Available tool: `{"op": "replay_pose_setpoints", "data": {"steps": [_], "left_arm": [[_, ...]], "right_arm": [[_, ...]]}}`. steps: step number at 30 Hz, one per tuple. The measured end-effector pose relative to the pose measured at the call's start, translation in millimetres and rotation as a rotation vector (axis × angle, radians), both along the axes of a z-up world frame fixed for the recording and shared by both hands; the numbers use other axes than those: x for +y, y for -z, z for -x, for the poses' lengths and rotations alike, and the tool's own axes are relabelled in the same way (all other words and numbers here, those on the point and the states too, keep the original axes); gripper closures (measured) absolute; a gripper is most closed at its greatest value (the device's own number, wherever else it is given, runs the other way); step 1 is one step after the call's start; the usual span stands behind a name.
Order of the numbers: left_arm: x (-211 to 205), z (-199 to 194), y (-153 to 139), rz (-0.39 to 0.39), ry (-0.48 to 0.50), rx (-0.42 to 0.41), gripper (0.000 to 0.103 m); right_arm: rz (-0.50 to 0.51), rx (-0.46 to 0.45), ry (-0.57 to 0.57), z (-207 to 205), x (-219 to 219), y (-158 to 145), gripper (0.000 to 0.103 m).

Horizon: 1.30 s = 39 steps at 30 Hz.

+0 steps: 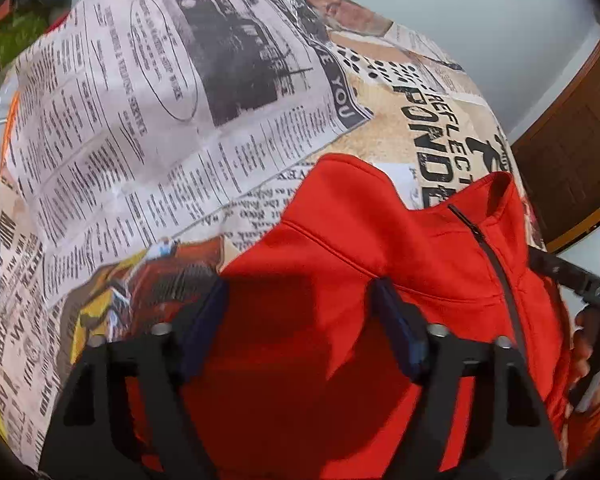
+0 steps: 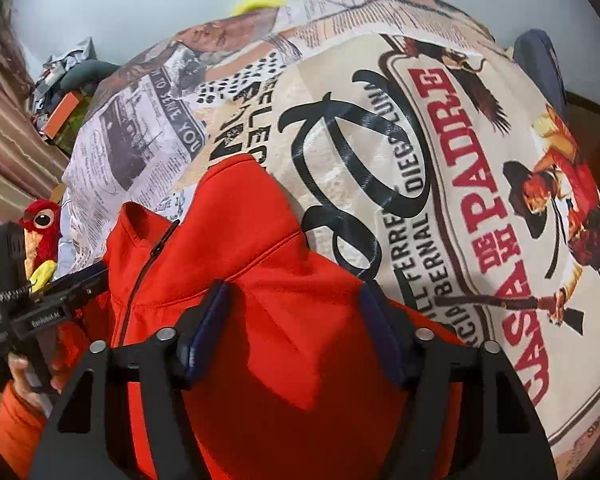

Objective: Fold large clothes

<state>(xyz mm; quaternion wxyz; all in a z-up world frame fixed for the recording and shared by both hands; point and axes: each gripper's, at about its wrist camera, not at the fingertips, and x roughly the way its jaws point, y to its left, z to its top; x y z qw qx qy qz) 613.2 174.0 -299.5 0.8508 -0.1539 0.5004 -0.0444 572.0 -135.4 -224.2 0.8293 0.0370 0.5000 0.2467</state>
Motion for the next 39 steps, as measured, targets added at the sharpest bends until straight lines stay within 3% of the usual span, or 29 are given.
{"op": "replay_pose_setpoints", "data": {"steps": [3,4,7,14,19,22,27,32,39], "left_arm": [[-7.7,2.7,-1.0,0.007,0.034,0.038,0.096],[-9.8,4.5,-1.0,-0.011,0.035,0.046,0.099],[-18.7,16.1,-12.3,-0.051,0.032,0.042,0.1],[-35.4,63.1,-82.2,-0.091,0.077,-0.067,0.101],[-54.3,118.2,-137.2,-0.135,0.142,-0.15,0.101],[-62.4,160.6,-152.6,-0.16,0.169,-0.176,0.101],[-75.2,221.9,-145.4,-0.21,0.204,-0.173,0.101],[-79.9,264.8,-108.8,-0.267,0.202,-0.121,0.101],[-72.8,306.6,-61.4,-0.177,0.152,-0.039,0.101]], "right_arm": [[0.03,-0.023,-0.009,9.9,9.4,-5.9,0.077],[0.049,-0.031,-0.015,11.9,12.3,-8.4,0.091],[0.082,-0.052,-0.019,24.8,15.5,-22.1,0.095],[0.062,-0.132,-0.047,80.4,8.3,-70.2,0.096],[0.044,-0.173,-0.058,129.3,-3.0,-103.2,0.096],[0.047,-0.189,-0.076,160.5,-8.3,-114.2,0.096],[0.036,-0.178,-0.097,208.0,-15.6,-113.6,0.096],[0.048,-0.117,-0.109,245.5,-20.6,-88.2,0.096],[0.107,-0.049,-0.1,275.9,-30.3,-50.4,0.096]]}}
